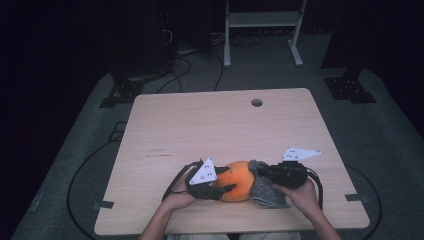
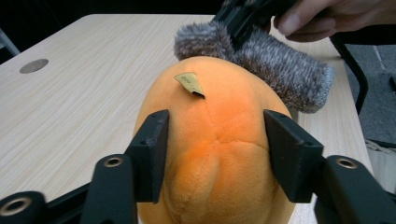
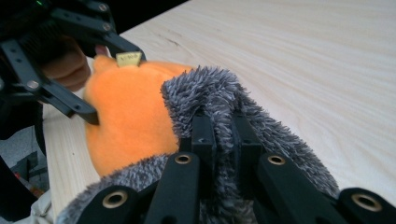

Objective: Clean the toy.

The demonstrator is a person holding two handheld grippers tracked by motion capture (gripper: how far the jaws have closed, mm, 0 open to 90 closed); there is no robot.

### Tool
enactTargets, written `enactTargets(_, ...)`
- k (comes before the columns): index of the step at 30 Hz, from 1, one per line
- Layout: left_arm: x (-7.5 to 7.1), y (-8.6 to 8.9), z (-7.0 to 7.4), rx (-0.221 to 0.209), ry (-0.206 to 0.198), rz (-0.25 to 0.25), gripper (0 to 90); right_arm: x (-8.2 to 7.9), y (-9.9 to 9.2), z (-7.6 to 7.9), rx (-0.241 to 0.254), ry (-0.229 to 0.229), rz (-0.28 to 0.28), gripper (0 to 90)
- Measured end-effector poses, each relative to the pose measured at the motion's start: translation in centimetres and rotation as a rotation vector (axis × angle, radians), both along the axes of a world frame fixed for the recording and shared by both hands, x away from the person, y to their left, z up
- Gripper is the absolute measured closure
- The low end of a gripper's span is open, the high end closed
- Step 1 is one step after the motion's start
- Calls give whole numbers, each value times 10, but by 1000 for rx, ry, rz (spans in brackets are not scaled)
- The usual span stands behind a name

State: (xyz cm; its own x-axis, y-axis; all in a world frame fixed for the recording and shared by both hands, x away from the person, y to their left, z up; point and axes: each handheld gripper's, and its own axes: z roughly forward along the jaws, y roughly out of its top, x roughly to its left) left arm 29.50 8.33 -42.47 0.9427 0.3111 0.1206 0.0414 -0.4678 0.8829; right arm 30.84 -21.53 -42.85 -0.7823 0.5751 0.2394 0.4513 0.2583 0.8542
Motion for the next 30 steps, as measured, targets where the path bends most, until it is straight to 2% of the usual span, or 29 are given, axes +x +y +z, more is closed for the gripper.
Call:
enactTargets(2,1,1,0,-5,5,1,411,1,-2,-3,-12,11,-5,820)
enactTargets(5,1,2,-1,-5,8,-4,412,2,-7,-5,-64,25,-23,820)
enactTargets(6,0,3,-1,-6,9,-4,411,3,-9,-5,-67,23,-34,820)
enactTargets(10,1,3,-2,-15,13,-16,408,4,-12,-1,-2,7,-41,819)
enactTargets(12,0,3,-2,-11,12,-19,406,5,-9,-1,8,-1,-41,819)
enactTargets(15,0,3,-3,-15,15,-23,401,9,-8,-10,2,37,-43,819)
enactTargets(17,0,3,-3,-15,14,-27,398,11,-10,-15,-26,66,-55,819)
enactTargets(19,-1,4,-3,-14,13,-37,395,12,-13,-17,-54,71,-75,819)
enactTargets(20,-1,4,-3,-14,13,-44,393,11,-14,-15,-41,71,-77,819)
enactTargets(21,-1,4,-3,-13,12,-48,393,10,-16,-11,12,57,-73,819)
enactTargets(25,-3,1,-4,-9,8,-67,391,5,-13,6,118,0,-22,818)
enactTargets(26,-3,1,-4,-10,7,-70,390,5,-11,7,117,-2,-10,819)
enactTargets(28,-4,1,-4,-11,9,-69,386,5,-8,2,72,5,-15,818)
enactTargets(29,-4,1,-4,-10,8,-67,383,7,-7,-6,38,32,-28,818)
enactTargets(30,-4,0,-4,-11,8,-67,382,8,-8,-9,24,48,-35,819)
